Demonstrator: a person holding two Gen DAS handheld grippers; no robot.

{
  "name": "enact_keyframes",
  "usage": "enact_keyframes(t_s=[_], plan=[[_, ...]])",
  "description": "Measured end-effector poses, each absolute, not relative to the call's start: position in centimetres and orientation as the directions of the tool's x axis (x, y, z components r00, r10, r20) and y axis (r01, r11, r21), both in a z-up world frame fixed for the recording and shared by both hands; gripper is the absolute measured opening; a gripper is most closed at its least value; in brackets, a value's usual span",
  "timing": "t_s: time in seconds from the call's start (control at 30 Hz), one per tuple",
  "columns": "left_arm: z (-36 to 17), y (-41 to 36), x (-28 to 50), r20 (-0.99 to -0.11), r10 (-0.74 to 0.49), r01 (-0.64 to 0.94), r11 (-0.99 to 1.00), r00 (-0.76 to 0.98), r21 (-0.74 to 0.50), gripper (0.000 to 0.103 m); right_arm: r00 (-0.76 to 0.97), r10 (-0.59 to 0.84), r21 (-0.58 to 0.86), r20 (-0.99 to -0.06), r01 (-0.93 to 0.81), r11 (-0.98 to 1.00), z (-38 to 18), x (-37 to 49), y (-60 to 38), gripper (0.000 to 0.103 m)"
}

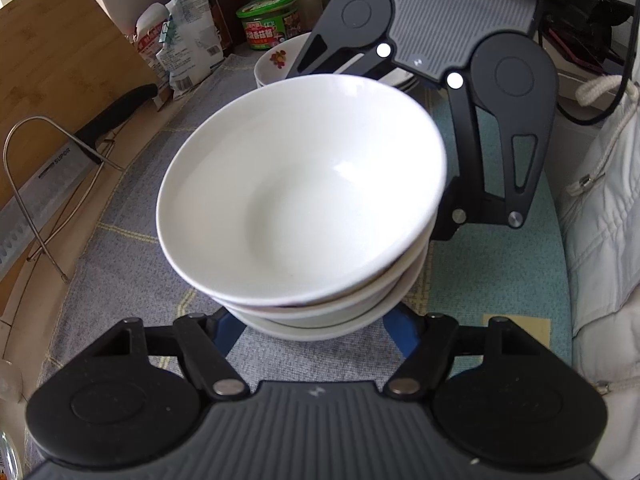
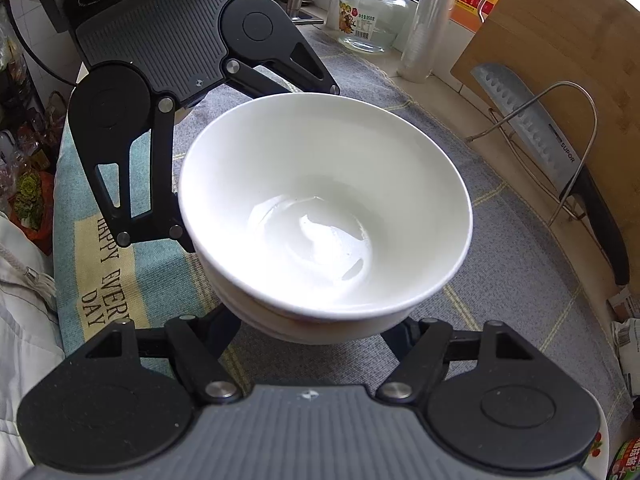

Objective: Organize plates and bowls
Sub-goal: 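Lift the bowl stack with both tools and carry it over the stacked plates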

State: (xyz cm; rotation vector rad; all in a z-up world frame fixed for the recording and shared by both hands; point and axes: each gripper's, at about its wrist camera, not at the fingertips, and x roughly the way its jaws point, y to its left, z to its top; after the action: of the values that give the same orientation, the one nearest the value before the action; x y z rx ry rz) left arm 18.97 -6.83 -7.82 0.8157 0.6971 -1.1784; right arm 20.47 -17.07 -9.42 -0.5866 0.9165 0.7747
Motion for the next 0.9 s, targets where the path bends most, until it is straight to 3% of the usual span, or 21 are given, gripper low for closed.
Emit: enact_keyframes(t_s=[0.9], plan=[[-4.6,-13.8,20.4,-0.802,-0.545,0.965,0.052,0.244,0.259,0.073,0.443,0.240,-0.176,-0.864,-0.711,0.681,-4.7,19.5,-23.7,0.079]])
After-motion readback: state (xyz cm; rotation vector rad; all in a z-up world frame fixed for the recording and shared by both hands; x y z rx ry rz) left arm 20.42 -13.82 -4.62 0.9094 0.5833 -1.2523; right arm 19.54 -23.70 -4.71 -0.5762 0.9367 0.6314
